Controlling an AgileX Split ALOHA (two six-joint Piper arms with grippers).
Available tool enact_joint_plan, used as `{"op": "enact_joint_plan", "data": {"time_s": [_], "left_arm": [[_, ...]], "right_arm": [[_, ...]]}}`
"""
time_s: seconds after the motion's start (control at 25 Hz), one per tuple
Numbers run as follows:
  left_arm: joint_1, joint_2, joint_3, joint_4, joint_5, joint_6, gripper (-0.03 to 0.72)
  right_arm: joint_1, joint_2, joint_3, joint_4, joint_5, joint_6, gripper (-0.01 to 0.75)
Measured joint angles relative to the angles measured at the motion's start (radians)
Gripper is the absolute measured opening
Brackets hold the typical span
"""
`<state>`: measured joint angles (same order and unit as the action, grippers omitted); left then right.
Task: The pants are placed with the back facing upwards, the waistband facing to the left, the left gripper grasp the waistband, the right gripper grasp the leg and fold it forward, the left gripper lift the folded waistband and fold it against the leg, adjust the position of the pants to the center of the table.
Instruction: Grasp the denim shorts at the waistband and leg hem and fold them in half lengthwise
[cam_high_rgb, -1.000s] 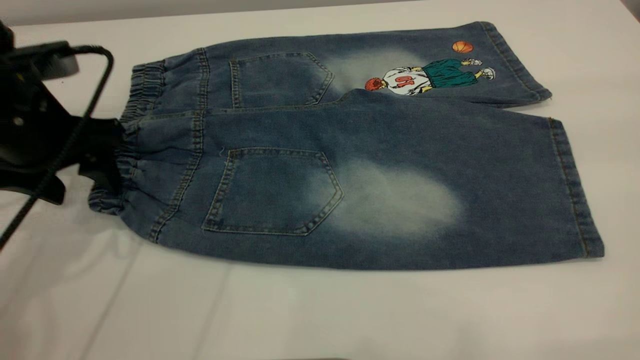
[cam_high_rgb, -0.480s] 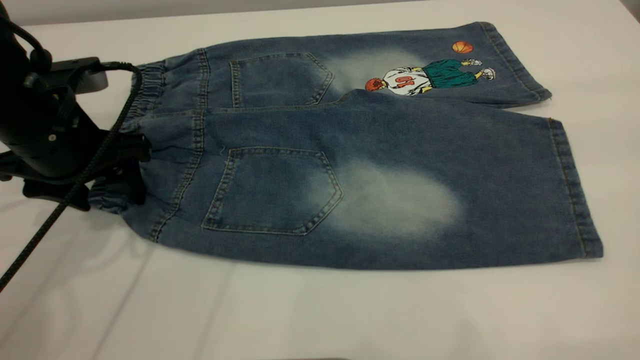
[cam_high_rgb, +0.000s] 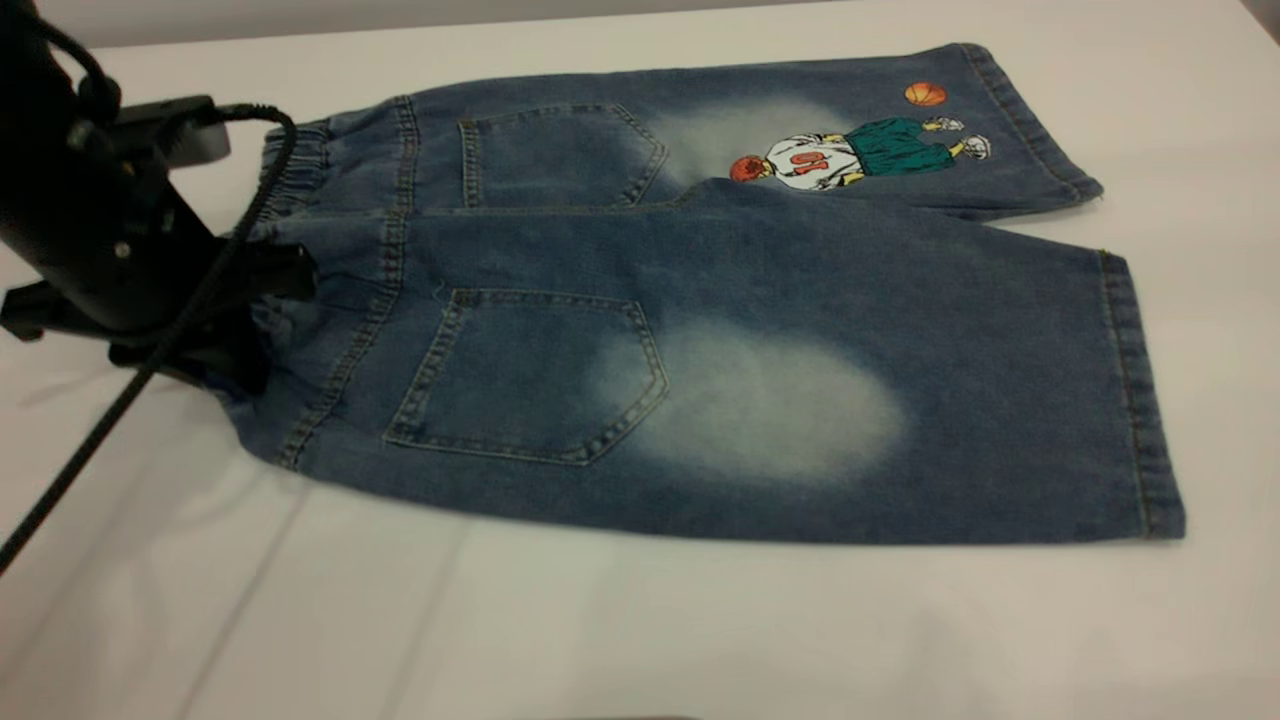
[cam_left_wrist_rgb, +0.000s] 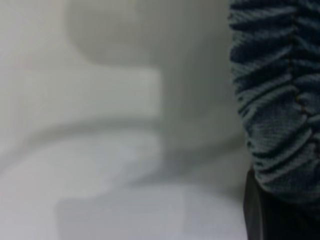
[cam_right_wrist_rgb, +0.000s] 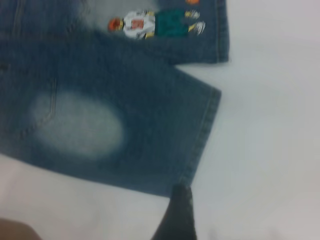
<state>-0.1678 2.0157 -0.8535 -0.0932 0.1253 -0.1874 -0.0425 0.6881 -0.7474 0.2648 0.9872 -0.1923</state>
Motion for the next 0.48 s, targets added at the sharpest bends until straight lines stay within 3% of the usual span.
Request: {"op": "enact_joint_plan", "data": {"time_s": [0.36, 0.48], "left_arm": [[0.001, -0.070, -0.127, 0.001, 0.220, 0.171, 0.090], [0.001, -0.070, -0.163, 0.001, 0.290, 0.194, 0.090]], "right_arm": [[0.001, 0.286, 0.000, 0.153, -0.068, -0.257, 0.587], [0.038, 0.393, -0.002, 0.189, -0.080, -0.325, 0.587]]}}
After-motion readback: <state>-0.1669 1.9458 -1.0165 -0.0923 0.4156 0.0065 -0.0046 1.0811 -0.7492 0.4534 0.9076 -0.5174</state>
